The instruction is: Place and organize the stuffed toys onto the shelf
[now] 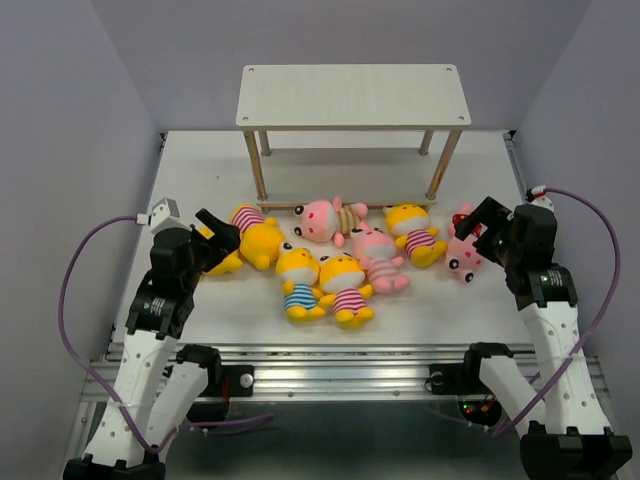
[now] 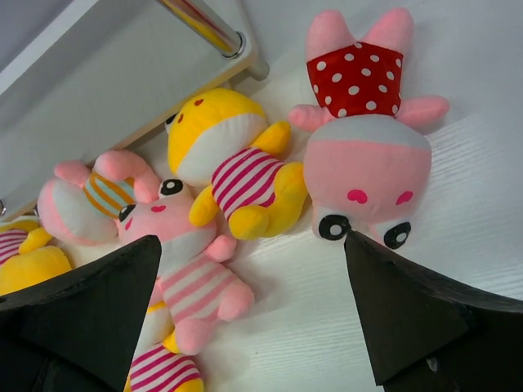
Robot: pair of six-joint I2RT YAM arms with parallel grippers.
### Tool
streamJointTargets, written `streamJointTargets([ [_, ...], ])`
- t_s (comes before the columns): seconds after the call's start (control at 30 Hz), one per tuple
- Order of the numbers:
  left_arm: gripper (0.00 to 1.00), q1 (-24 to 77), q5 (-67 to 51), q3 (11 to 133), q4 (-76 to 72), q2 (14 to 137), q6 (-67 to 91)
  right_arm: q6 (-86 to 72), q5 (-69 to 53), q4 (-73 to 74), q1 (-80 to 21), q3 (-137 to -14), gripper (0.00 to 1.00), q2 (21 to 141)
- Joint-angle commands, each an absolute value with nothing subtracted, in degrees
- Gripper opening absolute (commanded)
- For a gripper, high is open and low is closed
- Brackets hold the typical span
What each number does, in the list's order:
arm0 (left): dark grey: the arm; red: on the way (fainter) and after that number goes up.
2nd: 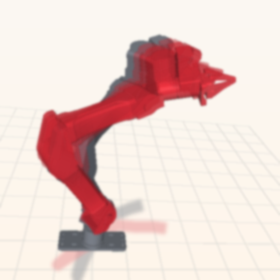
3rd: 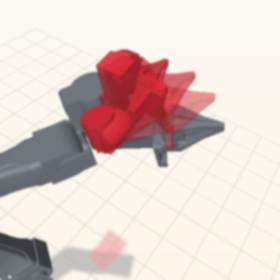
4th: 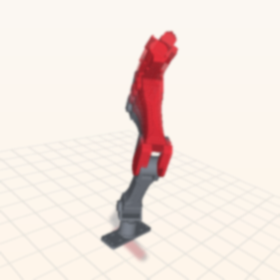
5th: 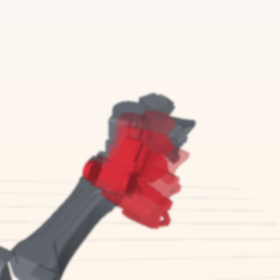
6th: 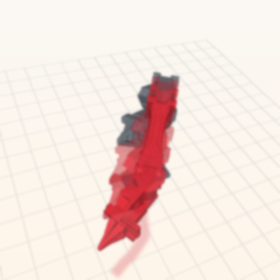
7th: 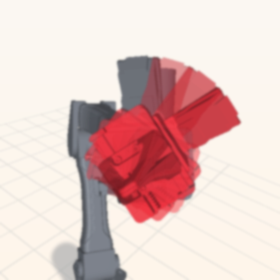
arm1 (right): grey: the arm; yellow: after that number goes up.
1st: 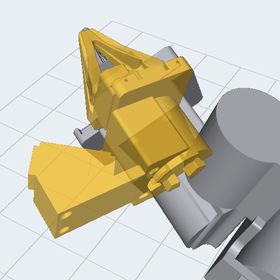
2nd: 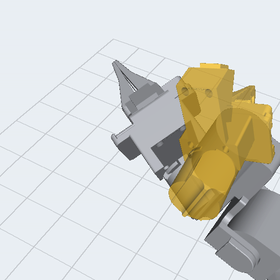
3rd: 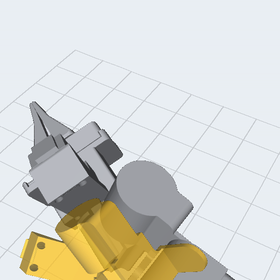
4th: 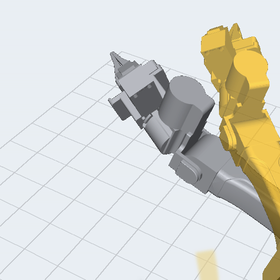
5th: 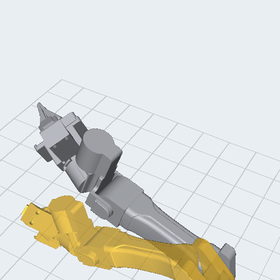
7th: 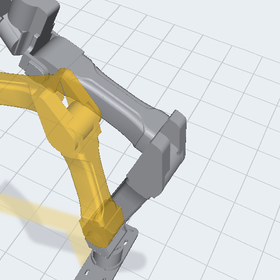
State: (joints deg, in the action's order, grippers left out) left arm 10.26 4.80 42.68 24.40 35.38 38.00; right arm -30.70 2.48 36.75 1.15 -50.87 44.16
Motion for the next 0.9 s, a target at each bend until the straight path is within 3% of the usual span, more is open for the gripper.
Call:
streamJointTargets([
  [0.0, 0.99, 10.2, 3.25, 41.4, 21.62, 34.8, 37.62, -30.33, 1.23, 34.72, 1.49, -49.22, 1.0, 44.2],
  [0.37, 0.99, 10.11, 1.41, 40.17, 19.16, 35.86, 37.26, -22.86, -19.06, 34.54, -0.52, -47.2, 1.0, 46.84],
  [0.57, 0.99, 10.19, 0.26, 39.2, 17.93, 37.7, 37.44, -25.21, -3.71, 31.83, -23.06, -43.07, 1.0, 52.89],
  [0.87, 0.99, 10.11, 0.26, 38.32, 18.02, 38.67, 37.62, -22.68, -2.21, 22.59, -30.14, -40.08, 1.0, 59.4],
])
